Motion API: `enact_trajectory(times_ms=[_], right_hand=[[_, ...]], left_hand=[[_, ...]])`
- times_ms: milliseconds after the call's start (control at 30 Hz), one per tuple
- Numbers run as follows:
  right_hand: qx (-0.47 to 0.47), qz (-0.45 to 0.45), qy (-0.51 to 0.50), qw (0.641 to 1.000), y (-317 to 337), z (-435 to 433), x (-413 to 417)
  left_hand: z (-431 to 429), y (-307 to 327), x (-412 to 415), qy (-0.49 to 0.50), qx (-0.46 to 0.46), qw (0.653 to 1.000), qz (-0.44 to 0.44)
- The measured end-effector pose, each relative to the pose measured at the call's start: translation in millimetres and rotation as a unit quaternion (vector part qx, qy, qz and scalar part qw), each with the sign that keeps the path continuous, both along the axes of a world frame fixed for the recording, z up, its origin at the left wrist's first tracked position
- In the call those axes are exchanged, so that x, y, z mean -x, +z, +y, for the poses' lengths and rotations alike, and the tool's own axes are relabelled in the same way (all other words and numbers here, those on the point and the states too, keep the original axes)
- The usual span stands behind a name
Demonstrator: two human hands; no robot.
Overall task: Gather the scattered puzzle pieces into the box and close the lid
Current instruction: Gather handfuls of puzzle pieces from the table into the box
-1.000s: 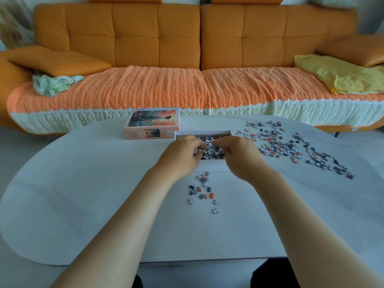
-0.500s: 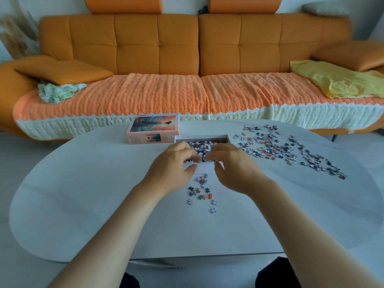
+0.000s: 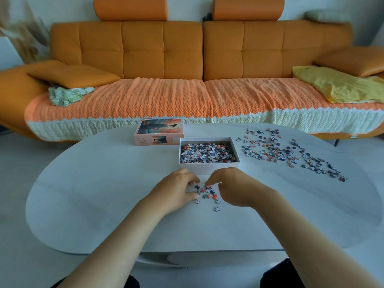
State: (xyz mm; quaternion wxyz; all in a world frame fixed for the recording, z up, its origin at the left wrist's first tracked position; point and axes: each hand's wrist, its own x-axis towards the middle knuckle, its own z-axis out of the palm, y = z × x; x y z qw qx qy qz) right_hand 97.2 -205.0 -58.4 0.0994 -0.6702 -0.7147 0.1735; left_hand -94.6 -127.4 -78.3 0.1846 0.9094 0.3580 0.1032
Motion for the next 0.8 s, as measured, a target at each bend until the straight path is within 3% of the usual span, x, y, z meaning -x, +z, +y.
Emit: enact_trajectory(times_ms=[200,333,433,667,800], right_hand=[[-0.007,0.066,-0.042,0.997,9.6,-10.0,-8.7],[0.089,0.002,-0.044,0.995,8.9,-10.8,-12.8],[0.079,-0.017,-0.032,0.996,3.1,-7.0,-7.9],[0.028,0.053,-0.086,0.995,-0.6,1.5,0.4],[0.07,0.035,-0.076,0.994,3.8,0.4,-6.3]], left_hand=[[-4.9,0.0,-11.8,-0.032,0.054,0.998,0.018],[-5.3,4.5,-12.8,-0.053,0.101,0.993,0.018],[-4.0,2.4,-11.5,-0.064,0.085,0.994,0.027],[-0.1,1.4,-12.4,-0.046,0.079,0.994,-0.055],[13.0,5.2,1.3,-0.037,0.074,0.997,-0.007]])
